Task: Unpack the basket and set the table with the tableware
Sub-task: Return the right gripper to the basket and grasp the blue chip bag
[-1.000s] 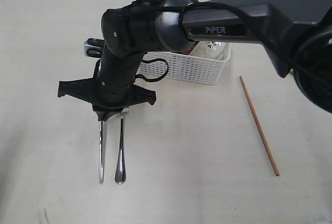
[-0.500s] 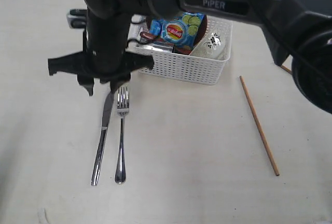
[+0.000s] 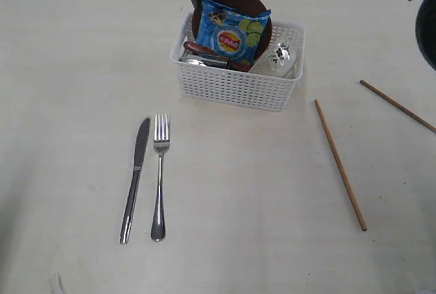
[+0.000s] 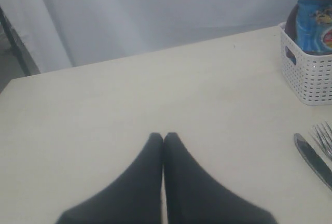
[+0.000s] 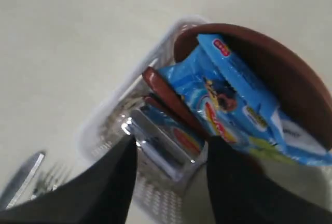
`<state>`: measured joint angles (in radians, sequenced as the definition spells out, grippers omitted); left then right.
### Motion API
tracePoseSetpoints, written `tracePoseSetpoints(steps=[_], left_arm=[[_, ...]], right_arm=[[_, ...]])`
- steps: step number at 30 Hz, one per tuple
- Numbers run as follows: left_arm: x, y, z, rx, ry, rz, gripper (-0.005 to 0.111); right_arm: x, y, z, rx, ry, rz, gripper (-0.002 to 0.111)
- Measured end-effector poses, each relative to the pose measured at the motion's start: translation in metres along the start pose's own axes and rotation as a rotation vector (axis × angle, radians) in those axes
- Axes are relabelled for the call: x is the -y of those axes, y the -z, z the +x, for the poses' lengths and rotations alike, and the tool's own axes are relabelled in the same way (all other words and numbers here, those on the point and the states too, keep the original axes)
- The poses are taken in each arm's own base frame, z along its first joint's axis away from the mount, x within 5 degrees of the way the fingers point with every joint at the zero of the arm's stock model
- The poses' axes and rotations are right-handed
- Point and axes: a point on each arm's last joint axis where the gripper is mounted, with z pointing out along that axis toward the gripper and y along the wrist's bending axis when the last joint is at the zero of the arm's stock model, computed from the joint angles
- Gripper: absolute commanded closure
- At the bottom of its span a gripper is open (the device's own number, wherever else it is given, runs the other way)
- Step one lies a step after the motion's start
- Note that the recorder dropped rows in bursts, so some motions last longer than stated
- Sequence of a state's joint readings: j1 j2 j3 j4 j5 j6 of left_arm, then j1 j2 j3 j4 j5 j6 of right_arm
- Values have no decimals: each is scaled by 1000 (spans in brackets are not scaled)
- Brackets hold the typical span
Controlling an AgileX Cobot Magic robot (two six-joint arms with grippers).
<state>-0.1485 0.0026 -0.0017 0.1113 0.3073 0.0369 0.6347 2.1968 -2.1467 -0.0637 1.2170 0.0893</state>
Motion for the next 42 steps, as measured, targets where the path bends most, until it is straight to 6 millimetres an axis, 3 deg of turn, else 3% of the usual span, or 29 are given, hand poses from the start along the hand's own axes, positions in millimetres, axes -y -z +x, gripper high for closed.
tracePoseSetpoints(steps=[3, 8, 11, 21, 30, 42], left_arm=[[0, 0, 0, 0, 0, 0, 107], [0, 0, 0, 0, 0, 0, 107], [0, 0, 0, 0, 0, 0, 107], [0, 0, 0, 0, 0, 0, 107], [0, 0, 0, 0, 0, 0, 107], [0, 0, 0, 0, 0, 0, 107]], right_arm=[[1, -28, 3, -56, 192, -21, 66], [-5, -76, 13, -146, 291, -126, 66], [-2, -91, 15, -159, 315, -103, 66], [4, -98, 10, -111, 326, -25, 66], [11, -92, 7, -115, 327, 135, 66], [14, -86, 10, -144, 310, 157, 66]])
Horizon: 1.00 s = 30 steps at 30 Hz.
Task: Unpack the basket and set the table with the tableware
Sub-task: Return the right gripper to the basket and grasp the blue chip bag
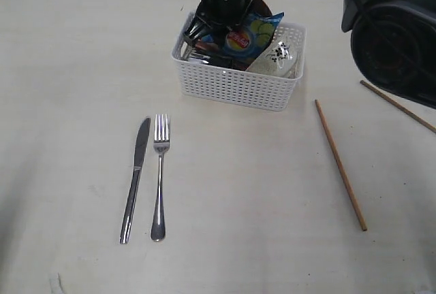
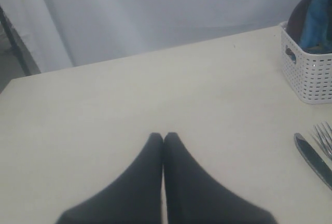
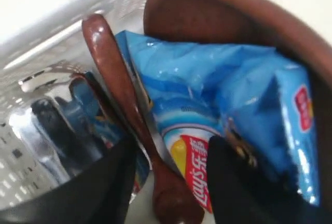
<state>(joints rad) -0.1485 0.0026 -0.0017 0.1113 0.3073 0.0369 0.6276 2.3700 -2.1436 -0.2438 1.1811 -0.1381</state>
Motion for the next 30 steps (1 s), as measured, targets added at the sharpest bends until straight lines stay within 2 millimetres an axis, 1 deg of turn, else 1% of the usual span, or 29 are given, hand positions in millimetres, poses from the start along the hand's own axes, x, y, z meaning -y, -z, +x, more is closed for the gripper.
tracePoseSetpoints(steps=[3, 6, 8, 11, 14, 19, 30], left_arm=[[0, 0, 0, 0, 0, 0, 107], [0, 0, 0, 0, 0, 0, 107], [0, 0, 0, 0, 0, 0, 107], [0, 0, 0, 0, 0, 0, 107], [0, 0, 0, 0, 0, 0, 107], [0, 0, 0, 0, 0, 0, 107], [0, 0, 0, 0, 0, 0, 107]], right_arm=[[-4, 0, -1, 10, 30, -61, 66], [-8, 2, -2, 32, 46, -105, 69], [-8, 2, -3, 42, 49, -108, 72], [-8, 2, -5, 58, 52, -100, 72], [-8, -3, -5, 56, 58, -96, 72], [-10, -19, -4, 36, 77, -87, 72], [-11, -21, -5, 44, 114, -115, 72]])
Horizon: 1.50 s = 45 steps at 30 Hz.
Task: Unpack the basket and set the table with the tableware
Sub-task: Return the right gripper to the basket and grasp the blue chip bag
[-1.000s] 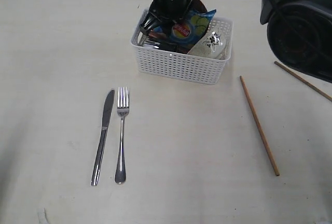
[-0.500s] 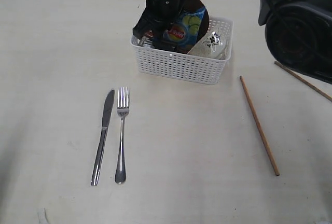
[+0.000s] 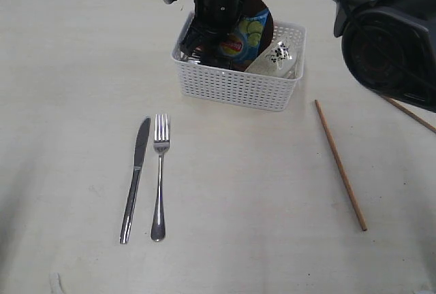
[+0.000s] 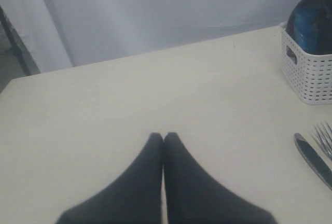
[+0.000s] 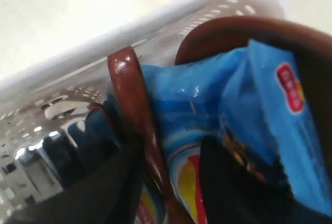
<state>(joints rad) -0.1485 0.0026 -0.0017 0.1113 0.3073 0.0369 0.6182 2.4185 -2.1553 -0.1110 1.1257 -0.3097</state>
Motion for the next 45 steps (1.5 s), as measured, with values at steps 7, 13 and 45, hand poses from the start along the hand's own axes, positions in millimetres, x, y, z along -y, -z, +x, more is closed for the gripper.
tracePoseSetpoints(steps=[7, 13, 45], left_arm=[[0, 0, 0, 0, 0, 0, 107], [0, 0, 0, 0, 0, 0, 107], [0, 0, 0, 0, -4, -1, 107]], right_arm=[[3, -3, 1, -13, -2, 18, 100], [4, -7, 4, -63, 4, 71, 109], [2, 24, -2, -82, 73, 326, 108]])
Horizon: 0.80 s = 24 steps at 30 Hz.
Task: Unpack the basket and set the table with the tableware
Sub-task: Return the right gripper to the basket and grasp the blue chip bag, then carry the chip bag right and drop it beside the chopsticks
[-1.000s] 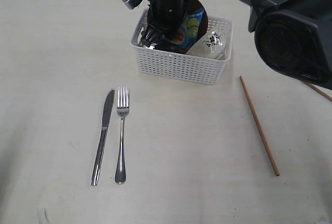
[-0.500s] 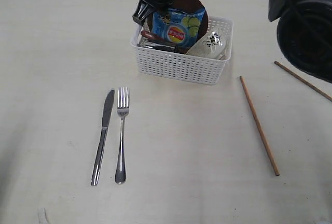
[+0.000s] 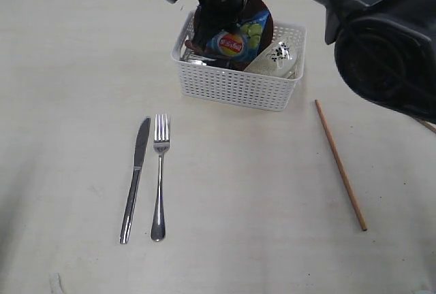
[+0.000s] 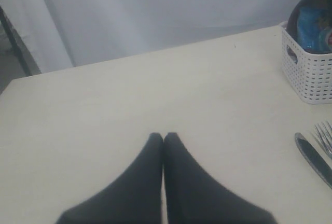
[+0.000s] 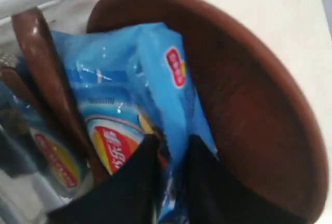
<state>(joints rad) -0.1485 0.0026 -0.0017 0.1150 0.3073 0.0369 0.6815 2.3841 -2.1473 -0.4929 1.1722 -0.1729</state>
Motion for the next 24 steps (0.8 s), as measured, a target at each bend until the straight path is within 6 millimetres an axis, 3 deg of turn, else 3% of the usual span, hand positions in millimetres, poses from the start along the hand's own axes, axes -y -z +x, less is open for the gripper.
tracePoseSetpoints(steps=[5, 11, 16, 21, 24], left_arm=[[0, 0, 0, 0, 0, 0, 107], [0, 0, 0, 0, 0, 0, 107], [0, 0, 0, 0, 0, 0, 107], [0, 0, 0, 0, 0, 0, 107], [0, 0, 0, 0, 0, 0, 107]], right_arm=[[0, 4, 0, -1, -1, 9, 109], [29, 74, 4, 94, -1, 158, 109], [62, 101, 21, 105, -120, 265, 109], [107, 103, 63, 88, -363, 182, 109], [134, 86, 101, 17, -496, 123, 109]])
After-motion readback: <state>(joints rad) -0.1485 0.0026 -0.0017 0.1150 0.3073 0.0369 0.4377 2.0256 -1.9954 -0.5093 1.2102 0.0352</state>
